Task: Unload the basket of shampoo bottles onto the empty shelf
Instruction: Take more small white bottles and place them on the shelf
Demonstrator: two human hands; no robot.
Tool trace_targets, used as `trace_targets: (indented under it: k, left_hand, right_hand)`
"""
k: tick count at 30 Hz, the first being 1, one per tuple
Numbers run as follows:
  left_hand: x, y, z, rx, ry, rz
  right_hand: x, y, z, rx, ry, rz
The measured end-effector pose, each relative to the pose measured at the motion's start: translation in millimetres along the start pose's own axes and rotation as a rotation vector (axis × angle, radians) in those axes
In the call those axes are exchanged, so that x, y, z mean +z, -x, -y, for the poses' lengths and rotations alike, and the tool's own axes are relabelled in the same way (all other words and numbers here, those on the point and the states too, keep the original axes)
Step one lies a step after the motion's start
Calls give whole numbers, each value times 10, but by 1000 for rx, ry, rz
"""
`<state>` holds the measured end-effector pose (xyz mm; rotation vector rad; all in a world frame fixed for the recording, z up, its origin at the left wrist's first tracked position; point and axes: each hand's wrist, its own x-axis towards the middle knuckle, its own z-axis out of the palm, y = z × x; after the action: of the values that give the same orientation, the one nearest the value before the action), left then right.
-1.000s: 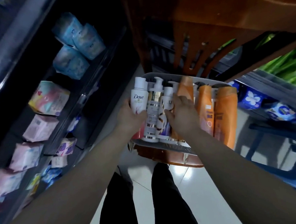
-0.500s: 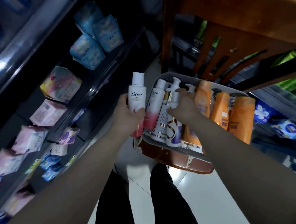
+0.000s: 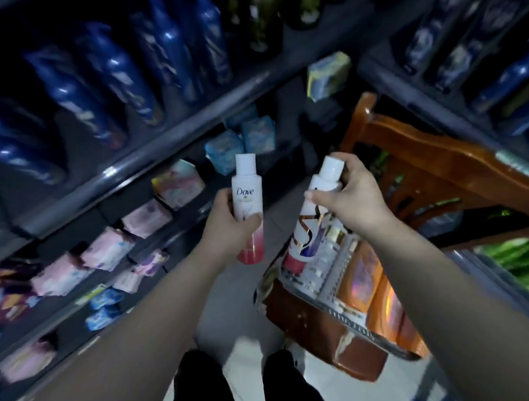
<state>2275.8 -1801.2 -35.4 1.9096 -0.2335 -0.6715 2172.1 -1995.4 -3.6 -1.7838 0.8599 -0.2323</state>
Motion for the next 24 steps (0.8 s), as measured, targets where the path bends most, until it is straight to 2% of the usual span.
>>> trace_targets:
  k: [6,12,18,20,22,24]
  left_hand:
    - [-990,376,-457,135,109,-110]
    - [-2325,981,-624,285,192,-250]
    - [-3541,1612,-619,364,202,-431]
    - [-4156,1986,-468,392,197,-539]
    - [-4402,2134,-442,395,170,-554]
    - [-4851,2429,-293,407,150,-629]
  right_hand:
    - [381,225,1192,-221,7,71]
    - [1169,809,2329,-413,19,172]
    - [2046,1478,3292,-591,107,208]
    - [2618,1802,3627,-686,119,212]
    - [2794,1961,3843,-727,97,180]
    - [3195,2213,4055,-771,86,222]
